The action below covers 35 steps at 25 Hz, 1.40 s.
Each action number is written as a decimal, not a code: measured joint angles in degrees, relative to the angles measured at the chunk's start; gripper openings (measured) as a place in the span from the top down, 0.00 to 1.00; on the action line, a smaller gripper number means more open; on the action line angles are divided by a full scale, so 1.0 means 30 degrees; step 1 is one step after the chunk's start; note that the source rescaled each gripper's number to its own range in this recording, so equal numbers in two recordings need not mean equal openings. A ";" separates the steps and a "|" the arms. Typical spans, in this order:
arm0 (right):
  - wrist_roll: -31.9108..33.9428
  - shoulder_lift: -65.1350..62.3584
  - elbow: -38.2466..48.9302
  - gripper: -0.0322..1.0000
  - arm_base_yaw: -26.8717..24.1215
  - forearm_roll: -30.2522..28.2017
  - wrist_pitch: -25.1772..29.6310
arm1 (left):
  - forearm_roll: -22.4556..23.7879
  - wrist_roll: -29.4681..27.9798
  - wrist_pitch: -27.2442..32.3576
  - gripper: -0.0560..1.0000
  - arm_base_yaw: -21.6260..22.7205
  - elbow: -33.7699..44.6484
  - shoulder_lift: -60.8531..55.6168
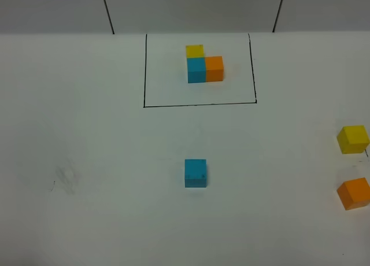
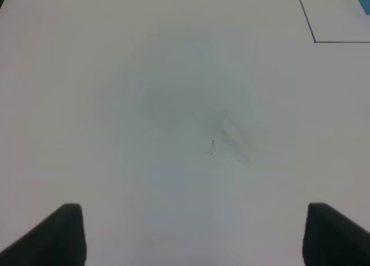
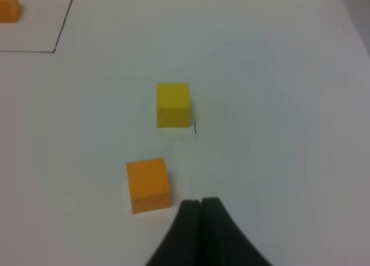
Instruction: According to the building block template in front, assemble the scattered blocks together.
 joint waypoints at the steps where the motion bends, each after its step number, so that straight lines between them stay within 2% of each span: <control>1: 0.0133 0.0311 0.0000 0.97 0.0000 0.0076 -0.0005 | 0.0000 0.0000 0.0000 0.20 0.0000 0.0000 0.0000; 4: 0.1076 0.2625 -0.0578 0.97 0.0000 0.0454 -0.0453 | 0.0000 0.0000 0.0000 0.20 0.0000 0.0000 0.0000; 7: 0.1668 0.6884 -0.1767 0.96 0.0000 0.0587 -0.0827 | 0.0000 0.0000 0.0000 0.20 0.0000 0.0000 0.0000; 11: 0.1401 1.2657 -0.3130 0.94 0.0000 0.0654 -0.1230 | 0.0000 0.0000 0.0000 0.20 0.0000 0.0000 0.0000; 14: 0.0492 1.6778 -0.3905 0.89 0.0000 0.0786 -0.1763 | 0.0000 0.0000 0.0000 0.20 0.0000 0.0000 0.0000; 16: 0.0000 1.8831 -0.4152 0.82 0.0000 0.0942 -0.2064 | 0.0000 0.0000 0.0000 0.20 0.0000 0.0000 0.0000; 18: -0.0621 2.0383 -0.4279 0.71 0.0000 0.1265 -0.2284 | 0.0000 0.0000 0.0000 0.20 0.0000 0.0000 0.0000; 20: -0.1278 2.1474 -0.4300 0.55 0.0000 0.1499 -0.2633 | 0.0000 0.0000 0.0000 0.20 0.0000 0.0000 0.0000; 24: -0.2379 2.2128 -0.4300 0.14 0.0358 0.1573 -0.3690 | 0.0000 0.0000 0.0000 0.20 0.0000 0.0000 0.0000; 25: -0.2425 2.2219 -0.4300 0.08 0.0548 0.1397 -0.4052 | 0.0000 0.0000 0.0000 0.20 0.0000 0.0000 0.0000; 28: -0.2334 2.2851 -0.4300 0.02 0.1158 0.1397 -0.4806 | 0.0000 0.0000 0.0000 0.20 0.0000 0.0000 0.0000; 35: -0.2035 2.5469 -0.4207 0.00 0.1383 0.0854 -0.5663 | 0.0000 0.0000 0.0000 0.20 0.0000 0.0000 0.0000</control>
